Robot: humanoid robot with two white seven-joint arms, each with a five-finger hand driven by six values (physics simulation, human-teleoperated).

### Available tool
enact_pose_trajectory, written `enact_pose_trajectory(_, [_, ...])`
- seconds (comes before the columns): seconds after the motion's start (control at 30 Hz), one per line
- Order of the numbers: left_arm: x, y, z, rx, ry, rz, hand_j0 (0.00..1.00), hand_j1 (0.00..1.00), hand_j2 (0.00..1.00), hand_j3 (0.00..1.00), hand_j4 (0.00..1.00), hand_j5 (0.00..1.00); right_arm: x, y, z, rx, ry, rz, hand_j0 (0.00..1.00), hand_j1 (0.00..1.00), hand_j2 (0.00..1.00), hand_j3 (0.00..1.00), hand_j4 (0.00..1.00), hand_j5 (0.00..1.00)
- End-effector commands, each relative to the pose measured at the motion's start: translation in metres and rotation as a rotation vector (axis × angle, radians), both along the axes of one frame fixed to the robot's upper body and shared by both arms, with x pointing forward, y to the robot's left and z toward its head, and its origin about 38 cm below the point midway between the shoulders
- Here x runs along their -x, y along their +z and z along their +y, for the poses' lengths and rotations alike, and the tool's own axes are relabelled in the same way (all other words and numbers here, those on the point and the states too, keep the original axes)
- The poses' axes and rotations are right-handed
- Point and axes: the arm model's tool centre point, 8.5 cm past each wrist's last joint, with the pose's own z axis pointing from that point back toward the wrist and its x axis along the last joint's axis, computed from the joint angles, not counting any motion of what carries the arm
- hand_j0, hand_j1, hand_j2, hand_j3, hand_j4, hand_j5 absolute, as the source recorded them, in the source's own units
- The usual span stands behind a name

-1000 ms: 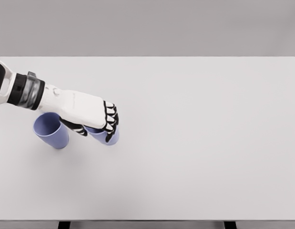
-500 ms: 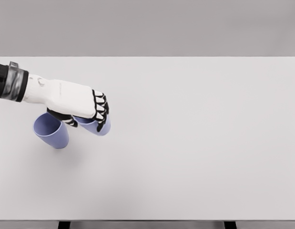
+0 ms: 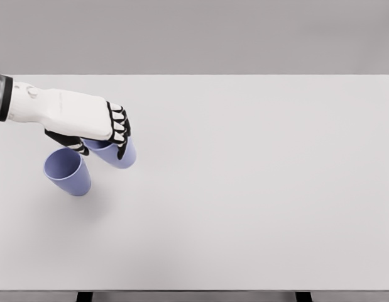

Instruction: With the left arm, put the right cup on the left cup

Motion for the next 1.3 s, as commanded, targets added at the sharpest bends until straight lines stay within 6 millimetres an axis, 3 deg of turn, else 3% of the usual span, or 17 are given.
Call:
enact_pose_trajectory(0.0, [0.000, 0.002, 0.003, 0.008, 0.013, 0.004, 0.57, 0.57, 0.57, 0.57, 0.57, 0.57, 0.000, 0.000, 0.000, 0.000, 0.000, 0.000, 1.00, 1.00, 1.00, 1.00, 1.00, 1.00])
enact_pose_trajectory(0.83, [0.002, 0.023, 0.034, 0.003, 0.092, -0.046, 0.57, 0.57, 0.57, 0.57, 0.57, 0.57, 0.000, 0.000, 0.000, 0.000, 0.000, 0.000, 1.00, 1.00, 1.00, 1.00, 1.00, 1.00])
enact_pose_trajectory(1.27, [0.007, 0.035, 0.060, -0.003, 0.158, -0.076, 0.57, 0.57, 0.57, 0.57, 0.57, 0.57, 0.000, 0.000, 0.000, 0.000, 0.000, 0.000, 1.00, 1.00, 1.00, 1.00, 1.00, 1.00])
